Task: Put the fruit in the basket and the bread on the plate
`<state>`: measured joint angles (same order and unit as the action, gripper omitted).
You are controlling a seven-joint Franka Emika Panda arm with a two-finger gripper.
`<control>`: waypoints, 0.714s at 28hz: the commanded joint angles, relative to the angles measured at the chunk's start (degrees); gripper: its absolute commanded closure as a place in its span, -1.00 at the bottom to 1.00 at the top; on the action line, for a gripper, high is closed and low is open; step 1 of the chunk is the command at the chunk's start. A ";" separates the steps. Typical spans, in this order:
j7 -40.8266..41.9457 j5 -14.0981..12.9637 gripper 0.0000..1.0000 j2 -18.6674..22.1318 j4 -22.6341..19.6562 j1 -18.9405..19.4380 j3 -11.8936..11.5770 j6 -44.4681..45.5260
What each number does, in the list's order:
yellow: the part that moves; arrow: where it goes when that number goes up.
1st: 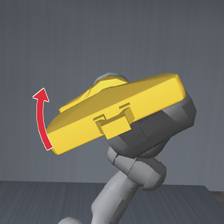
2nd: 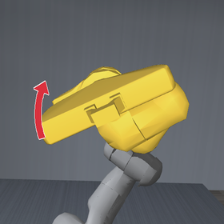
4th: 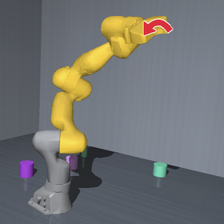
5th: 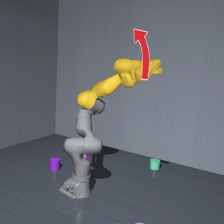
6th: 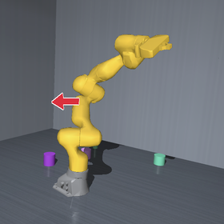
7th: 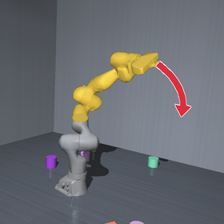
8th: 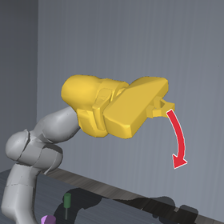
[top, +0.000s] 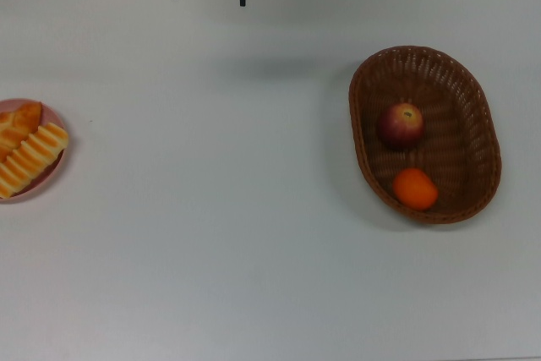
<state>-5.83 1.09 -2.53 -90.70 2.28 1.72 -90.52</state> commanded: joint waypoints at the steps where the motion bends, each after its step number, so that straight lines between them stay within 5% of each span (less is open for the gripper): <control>1: 1.35 -0.74 -1.00 1.38 -1.32 -0.69 0.30 0.61; 20: 1.26 -0.65 -1.00 1.12 -1.06 -0.69 -0.05 0.43</control>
<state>-5.83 1.09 -2.53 -90.76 2.16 1.71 -90.52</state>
